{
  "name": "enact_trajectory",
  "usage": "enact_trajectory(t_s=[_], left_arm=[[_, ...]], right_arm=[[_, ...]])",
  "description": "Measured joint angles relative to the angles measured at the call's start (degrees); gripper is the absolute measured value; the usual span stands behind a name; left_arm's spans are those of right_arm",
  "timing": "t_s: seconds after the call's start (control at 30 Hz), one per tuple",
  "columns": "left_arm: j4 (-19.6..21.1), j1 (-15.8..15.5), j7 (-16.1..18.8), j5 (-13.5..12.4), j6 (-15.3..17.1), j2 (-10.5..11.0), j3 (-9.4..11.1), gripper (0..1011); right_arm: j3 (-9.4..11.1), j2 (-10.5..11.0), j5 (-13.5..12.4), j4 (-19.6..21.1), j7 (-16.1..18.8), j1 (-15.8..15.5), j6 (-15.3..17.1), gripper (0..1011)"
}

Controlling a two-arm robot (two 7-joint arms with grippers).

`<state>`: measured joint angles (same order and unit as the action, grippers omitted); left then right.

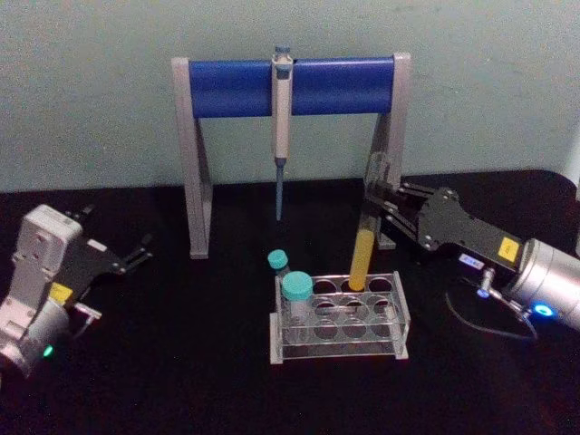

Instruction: Pick up the test tube from the test tube rack, shake it, then place it back into the test tube rack.

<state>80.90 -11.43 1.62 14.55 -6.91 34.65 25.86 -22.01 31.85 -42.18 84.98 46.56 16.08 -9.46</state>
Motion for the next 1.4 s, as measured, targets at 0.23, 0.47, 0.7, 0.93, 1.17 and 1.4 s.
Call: enact_trajectory(t_s=[0.23, 0.47, 0.7, 0.93, 1.17, 1.4], left_arm=[[0.0, 0.0, 0.0, 0.0, 0.0, 0.0, 0.0, 1001], [0.0, 0.0, 0.0, 0.0, 0.0, 0.0, 0.0, 1001], [0.0, 0.0, 0.0, 0.0, 0.0, 0.0, 0.0, 1001], [0.0, 0.0, 0.0, 0.0, 0.0, 0.0, 0.0, 1001], [0.0, 0.0, 0.0, 0.0, 0.0, 0.0, 0.0, 1001], [0.0, 0.0, 0.0, 0.0, 0.0, 0.0, 0.0, 1001]], right_arm=[[0.6, 2.3, 0.1, 1.1, -1.9, -1.7, -0.3, 229], [0.4, 1.8, 1.0, 0.2, -2.8, -1.1, -1.0, 229], [-0.5, 0.5, 2.1, -1.4, -2.9, 0.2, -1.6, 229], [-1.8, -1.1, 4.0, -3.5, -3.7, 1.4, -2.1, 229], [-2.6, -2.1, 6.4, -5.3, -4.6, 2.2, -2.3, 229], [-2.7, -2.9, 6.8, -6.7, -4.4, 2.7, -2.9, 229]])
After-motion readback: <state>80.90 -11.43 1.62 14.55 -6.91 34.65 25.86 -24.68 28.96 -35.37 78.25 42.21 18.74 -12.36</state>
